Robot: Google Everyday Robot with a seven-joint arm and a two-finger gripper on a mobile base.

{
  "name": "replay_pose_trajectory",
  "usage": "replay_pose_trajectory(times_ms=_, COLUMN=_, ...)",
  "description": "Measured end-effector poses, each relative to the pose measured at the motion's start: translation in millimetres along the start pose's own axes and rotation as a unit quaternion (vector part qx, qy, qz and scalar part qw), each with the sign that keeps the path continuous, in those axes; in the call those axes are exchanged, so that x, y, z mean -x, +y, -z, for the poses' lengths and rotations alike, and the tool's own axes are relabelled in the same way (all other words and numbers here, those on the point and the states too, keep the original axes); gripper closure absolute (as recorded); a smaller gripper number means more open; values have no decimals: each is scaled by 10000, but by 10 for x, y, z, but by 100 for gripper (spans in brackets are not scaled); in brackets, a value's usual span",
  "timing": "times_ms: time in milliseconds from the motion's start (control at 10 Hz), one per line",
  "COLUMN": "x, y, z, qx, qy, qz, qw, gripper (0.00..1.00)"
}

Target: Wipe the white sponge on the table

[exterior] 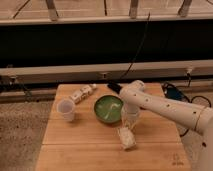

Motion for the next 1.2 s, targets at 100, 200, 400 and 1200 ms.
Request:
replay_pose_trajectory(times_ms=100, x=-10, y=8, z=-1, qx=12, qy=5, qz=3, qw=10000, gripper=100)
replay_pose_trajectory(times_ms=200, x=-18, y=15, z=6, qx=34, qy=18, qz=16, qw=10000, gripper=100)
replay_pose_trajectory(times_ms=400, x=-8, y=-8, z=17, qx=69, qy=42, qz=73, qw=9999, gripper=100)
replay_pose_trajectory(times_ms=1200, x=-112, y=223, z=17, qx=202, qy=90, qz=165, qw=9996, gripper=100)
